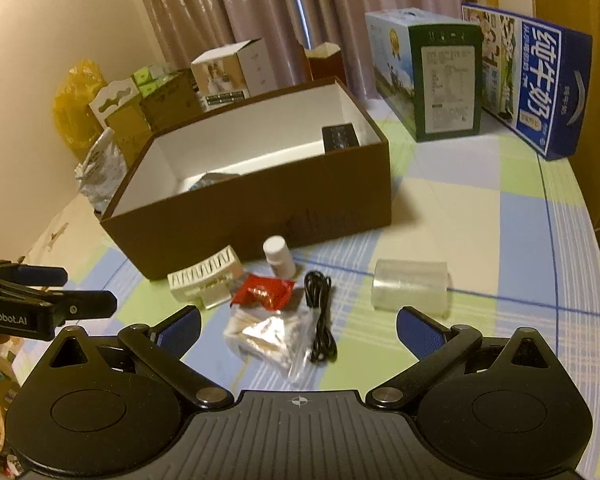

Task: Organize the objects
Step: 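Withdraw both tools from the brown box back over the loose items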

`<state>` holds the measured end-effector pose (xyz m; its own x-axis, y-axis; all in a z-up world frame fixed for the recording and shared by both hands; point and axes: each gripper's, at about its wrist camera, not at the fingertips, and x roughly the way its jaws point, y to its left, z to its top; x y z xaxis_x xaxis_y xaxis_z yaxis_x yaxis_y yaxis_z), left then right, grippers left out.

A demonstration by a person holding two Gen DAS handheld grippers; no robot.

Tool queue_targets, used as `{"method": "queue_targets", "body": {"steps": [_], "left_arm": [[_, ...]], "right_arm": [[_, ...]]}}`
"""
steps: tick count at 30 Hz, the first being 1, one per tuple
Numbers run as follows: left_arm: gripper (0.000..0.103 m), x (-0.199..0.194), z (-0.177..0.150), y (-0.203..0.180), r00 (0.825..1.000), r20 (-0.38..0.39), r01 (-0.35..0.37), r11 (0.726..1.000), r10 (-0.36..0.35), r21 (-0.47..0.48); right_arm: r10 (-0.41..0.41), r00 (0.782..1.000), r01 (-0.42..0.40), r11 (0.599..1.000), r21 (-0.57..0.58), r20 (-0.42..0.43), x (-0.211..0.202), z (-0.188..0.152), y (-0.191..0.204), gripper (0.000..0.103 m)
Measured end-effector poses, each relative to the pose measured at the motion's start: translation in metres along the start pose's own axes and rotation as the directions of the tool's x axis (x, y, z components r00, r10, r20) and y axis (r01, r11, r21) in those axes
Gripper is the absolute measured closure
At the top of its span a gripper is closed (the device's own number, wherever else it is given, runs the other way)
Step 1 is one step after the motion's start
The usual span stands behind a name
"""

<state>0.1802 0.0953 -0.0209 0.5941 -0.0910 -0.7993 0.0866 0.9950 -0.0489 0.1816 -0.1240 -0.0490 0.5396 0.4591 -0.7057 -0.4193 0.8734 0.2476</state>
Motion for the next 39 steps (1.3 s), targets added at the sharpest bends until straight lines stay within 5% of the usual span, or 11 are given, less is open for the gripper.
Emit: {"method": "queue_targets", "body": {"steps": [39], "left_arm": [[0.001, 0.035, -0.022, -0.014, 0.995, -0.099, -0.023, 0.999, 0.026, 0.031]], "right_arm": [[-0.078, 0.984, 0.087, 0.995, 0.049, -0.161, 0.028, -0.026, -0.026, 0.002]]}}
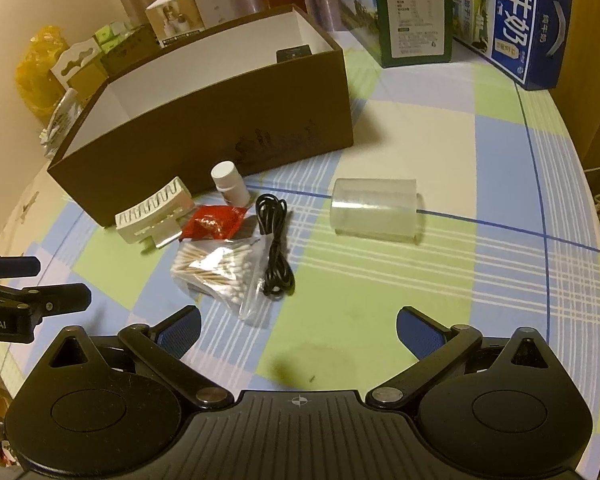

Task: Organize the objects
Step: 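Withdraw both tools from the brown box back over the loose items, then grasp the white plastic clip with the left tool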

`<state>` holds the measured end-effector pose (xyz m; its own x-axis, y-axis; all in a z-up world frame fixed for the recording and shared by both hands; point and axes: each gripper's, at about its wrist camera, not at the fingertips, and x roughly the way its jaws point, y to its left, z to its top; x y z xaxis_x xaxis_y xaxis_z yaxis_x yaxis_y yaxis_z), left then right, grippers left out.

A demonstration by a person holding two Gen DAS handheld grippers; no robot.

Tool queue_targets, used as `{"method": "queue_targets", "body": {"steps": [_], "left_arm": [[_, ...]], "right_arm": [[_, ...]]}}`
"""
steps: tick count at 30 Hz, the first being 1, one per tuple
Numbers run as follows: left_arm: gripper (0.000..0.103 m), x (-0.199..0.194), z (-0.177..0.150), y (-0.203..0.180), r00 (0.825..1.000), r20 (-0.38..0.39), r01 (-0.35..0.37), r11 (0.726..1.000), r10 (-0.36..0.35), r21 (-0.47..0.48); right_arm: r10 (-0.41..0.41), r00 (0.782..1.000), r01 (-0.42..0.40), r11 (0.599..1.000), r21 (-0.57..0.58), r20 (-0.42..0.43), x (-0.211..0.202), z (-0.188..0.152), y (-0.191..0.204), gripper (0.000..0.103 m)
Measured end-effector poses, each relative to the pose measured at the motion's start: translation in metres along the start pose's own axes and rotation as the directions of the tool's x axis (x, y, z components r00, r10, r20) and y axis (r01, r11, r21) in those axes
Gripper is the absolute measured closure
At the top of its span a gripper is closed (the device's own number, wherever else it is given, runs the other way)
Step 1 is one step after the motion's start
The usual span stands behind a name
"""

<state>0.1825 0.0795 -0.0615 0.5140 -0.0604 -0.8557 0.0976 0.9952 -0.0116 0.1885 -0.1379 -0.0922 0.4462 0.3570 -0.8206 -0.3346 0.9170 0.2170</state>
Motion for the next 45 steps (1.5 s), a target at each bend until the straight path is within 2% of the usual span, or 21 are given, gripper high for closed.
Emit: {"method": "queue_targets", "body": {"steps": [11, 18, 24, 28, 32, 36, 39, 41, 43, 45], "left_arm": [[0.001, 0.020, 0.011, 0.008, 0.999, 0.036, 0.003, 1.000, -0.004, 0.030], [0.005, 0.041, 0.023, 0.007, 0.997, 0.068, 0.018, 0.993, -0.026, 0.117], [0.009, 0.062, 0.035, 0.002, 0.997, 0.076, 0.018, 0.977, -0.034, 0.212], [0.016, 0.078, 0.043, 0.000, 0.997, 0.063, 0.021, 0.966, -0.038, 0.258], [0.029, 0.089, 0.051, -0.003, 0.998, 0.054, 0.027, 0.960, -0.043, 0.278], [0.035, 0.097, 0.056, -0.006, 0.997, 0.054, 0.031, 0.957, -0.049, 0.287], [0.052, 0.101, 0.058, -0.006, 0.998, 0.041, 0.041, 0.962, -0.054, 0.268], [0.071, 0.102, 0.057, -0.004, 0.998, 0.031, 0.045, 0.968, -0.054, 0.247], [0.076, 0.102, 0.055, -0.002, 0.998, 0.029, 0.045, 0.974, -0.053, 0.223], [0.076, 0.100, 0.053, 0.002, 0.998, 0.028, 0.042, 0.981, -0.048, 0.190]], "right_arm": [[-0.036, 0.998, 0.034, 0.998, 0.052, 0.043, 0.005, 0.009, -0.018, 0.002], [-0.061, 0.997, 0.055, 0.994, 0.091, 0.055, 0.007, 0.012, -0.030, 0.002], [-0.081, 0.995, 0.073, 0.990, 0.120, 0.058, 0.008, 0.012, -0.038, 0.002], [-0.095, 0.994, 0.086, 0.987, 0.138, 0.056, 0.008, 0.011, -0.044, 0.002], [-0.106, 0.993, 0.096, 0.983, 0.157, 0.055, 0.009, 0.010, -0.049, 0.002], [-0.108, 0.992, 0.098, 0.982, 0.159, 0.057, 0.009, 0.011, -0.051, 0.002], [-0.103, 0.993, 0.093, 0.985, 0.144, 0.063, 0.011, 0.013, -0.050, 0.002], [-0.097, 0.993, 0.087, 0.987, 0.132, 0.072, 0.013, 0.015, -0.049, 0.002], [-0.088, 0.993, 0.079, 0.991, 0.112, 0.084, 0.016, 0.019, -0.047, 0.002], [-0.086, 0.993, 0.078, 0.993, 0.090, 0.086, 0.020, 0.024, -0.045, 0.002]]}}
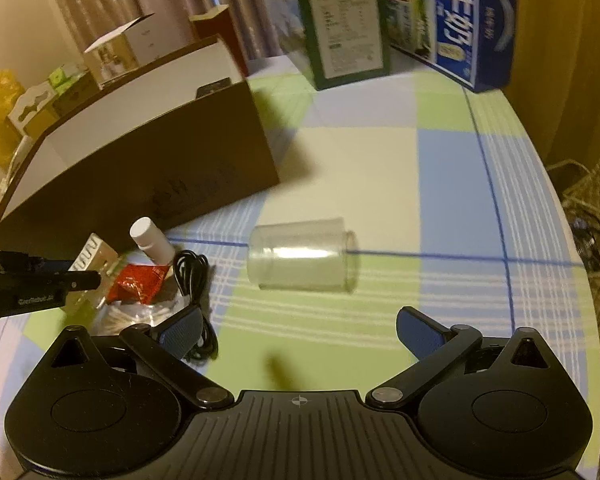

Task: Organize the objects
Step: 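Grasp the white plastic clip with the left tool, then grasp the clear plastic cup with the right tool while the left tool holds the clip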

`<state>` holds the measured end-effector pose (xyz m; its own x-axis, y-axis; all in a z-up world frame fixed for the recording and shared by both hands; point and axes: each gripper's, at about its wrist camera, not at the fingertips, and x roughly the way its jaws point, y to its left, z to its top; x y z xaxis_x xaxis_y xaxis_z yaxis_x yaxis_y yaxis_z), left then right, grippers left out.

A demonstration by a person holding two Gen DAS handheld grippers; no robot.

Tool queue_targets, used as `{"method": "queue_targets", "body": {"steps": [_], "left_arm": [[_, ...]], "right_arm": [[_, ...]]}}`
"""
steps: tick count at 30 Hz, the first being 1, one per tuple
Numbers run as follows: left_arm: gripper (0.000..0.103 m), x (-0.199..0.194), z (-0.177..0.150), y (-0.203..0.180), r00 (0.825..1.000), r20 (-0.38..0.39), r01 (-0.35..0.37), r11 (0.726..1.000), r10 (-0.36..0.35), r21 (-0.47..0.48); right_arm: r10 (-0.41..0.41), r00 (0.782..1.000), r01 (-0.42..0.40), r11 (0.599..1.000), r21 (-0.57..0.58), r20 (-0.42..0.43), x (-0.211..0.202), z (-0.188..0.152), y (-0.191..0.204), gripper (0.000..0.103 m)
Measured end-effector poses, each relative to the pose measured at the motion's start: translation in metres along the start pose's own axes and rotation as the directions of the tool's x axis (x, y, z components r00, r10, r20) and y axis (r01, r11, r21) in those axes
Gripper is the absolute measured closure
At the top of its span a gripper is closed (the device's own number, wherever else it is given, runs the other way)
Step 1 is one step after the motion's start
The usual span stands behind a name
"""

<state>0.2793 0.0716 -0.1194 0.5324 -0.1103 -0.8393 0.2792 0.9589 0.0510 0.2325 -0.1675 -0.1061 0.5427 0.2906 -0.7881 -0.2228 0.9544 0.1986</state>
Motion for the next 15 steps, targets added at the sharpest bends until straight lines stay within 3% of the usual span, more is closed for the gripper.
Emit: {"method": "queue_targets", "body": {"steps": [10, 15], "left_arm": [[0.078, -0.014, -0.017, 0.013, 0.997, -0.038, -0.067, 0.991, 0.063, -0.118], [0.078, -0.014, -0.019, 0.018, 0.996, -0.051, -0.077, 0.988, 0.070, -0.132]], "right_arm": [[-0.027, 1.000, 0.027, 0.998, -0.048, 0.006, 0.041, 0.019, 0.009, 0.004], [-0.046, 0.999, 0.046, 0.999, -0.028, 0.001, 0.059, 0.027, 0.007, 0.014]]}}
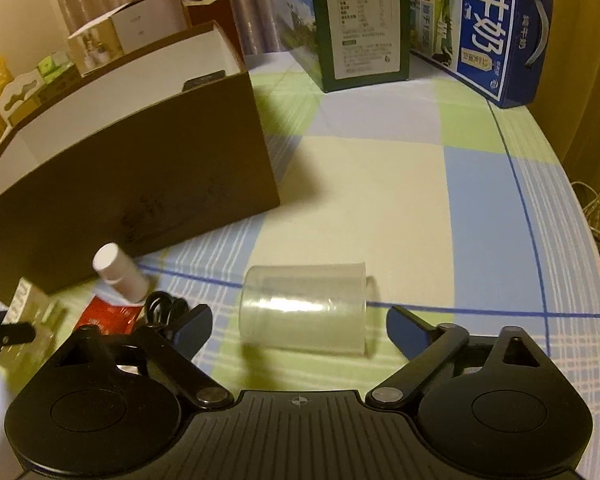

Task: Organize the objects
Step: 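Grasp the clear plastic cup with the right tool while the left tool holds the clip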

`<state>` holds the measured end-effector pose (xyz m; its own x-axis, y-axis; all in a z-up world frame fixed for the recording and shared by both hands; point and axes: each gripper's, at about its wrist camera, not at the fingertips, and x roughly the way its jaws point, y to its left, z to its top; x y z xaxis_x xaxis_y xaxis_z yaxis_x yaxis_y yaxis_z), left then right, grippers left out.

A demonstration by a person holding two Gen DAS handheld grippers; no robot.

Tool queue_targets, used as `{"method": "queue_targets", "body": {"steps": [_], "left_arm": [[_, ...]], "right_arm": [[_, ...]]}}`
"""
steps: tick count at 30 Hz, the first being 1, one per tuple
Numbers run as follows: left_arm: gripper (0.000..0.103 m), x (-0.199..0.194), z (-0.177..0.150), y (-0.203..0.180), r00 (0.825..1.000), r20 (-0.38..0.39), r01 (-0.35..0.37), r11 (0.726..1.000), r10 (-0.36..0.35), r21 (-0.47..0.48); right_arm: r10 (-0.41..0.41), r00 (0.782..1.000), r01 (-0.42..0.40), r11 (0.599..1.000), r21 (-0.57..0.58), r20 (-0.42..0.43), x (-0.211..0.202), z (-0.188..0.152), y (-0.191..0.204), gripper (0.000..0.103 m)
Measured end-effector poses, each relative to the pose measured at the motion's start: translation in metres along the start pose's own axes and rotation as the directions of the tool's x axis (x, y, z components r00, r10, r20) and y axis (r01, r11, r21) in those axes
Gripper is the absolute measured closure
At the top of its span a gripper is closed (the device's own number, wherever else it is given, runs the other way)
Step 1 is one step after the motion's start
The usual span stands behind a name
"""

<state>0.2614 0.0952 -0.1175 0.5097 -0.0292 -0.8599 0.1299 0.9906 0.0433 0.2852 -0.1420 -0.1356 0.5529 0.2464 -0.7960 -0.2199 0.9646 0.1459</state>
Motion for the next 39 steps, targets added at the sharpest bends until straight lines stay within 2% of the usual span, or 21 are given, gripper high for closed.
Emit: {"method": "queue_targets", "body": {"steps": [4, 5, 6, 16, 22, 28, 39], "left_arm": [[0.078, 0.006, 0.001, 0.000, 1.000, -0.017, 0.001, 1.000, -0.001, -0.002], [0.078, 0.007, 0.001, -0.001, 1.000, -0.017, 0.001, 1.000, -0.001, -0.001], [0.078, 0.008, 0.001, -0.001, 1.000, -0.019, 0.001, 1.000, -0.001, -0.001], [0.080, 0.003, -0.009, -0.003, 0.999, -0.046, 0.001, 1.000, -0.002, -0.023], [0.080, -0.015, -0.033, -0.006, 0.997, -0.075, 0.012, 0.999, -0.015, -0.032], [0.080, -0.032, -0.058, -0.019, 0.992, -0.111, 0.057, 0.998, -0.058, -0.012], [0.077, -0.029, -0.057, -0.029, 0.994, -0.093, 0.050, 0.999, -0.051, -0.007]], "right_arm": [[-0.009, 1.000, 0.009, 1.000, 0.003, -0.013, 0.010, 0.002, 0.001, 0.025], [-0.009, 1.000, 0.009, 1.000, 0.000, -0.017, 0.012, 0.002, 0.001, 0.033], [-0.011, 1.000, 0.011, 1.000, -0.005, -0.023, 0.014, 0.001, 0.001, 0.035], [0.029, 0.997, -0.031, 0.999, -0.034, -0.073, -0.005, -0.019, 0.000, 0.036], [0.073, 0.987, -0.081, 0.995, -0.053, -0.146, -0.035, -0.050, 0.000, 0.036], [0.102, 0.976, -0.119, 0.990, -0.077, -0.193, -0.057, -0.074, 0.005, 0.036], [0.074, 0.983, -0.096, 0.987, -0.126, -0.169, -0.052, -0.077, 0.020, 0.032]]}}
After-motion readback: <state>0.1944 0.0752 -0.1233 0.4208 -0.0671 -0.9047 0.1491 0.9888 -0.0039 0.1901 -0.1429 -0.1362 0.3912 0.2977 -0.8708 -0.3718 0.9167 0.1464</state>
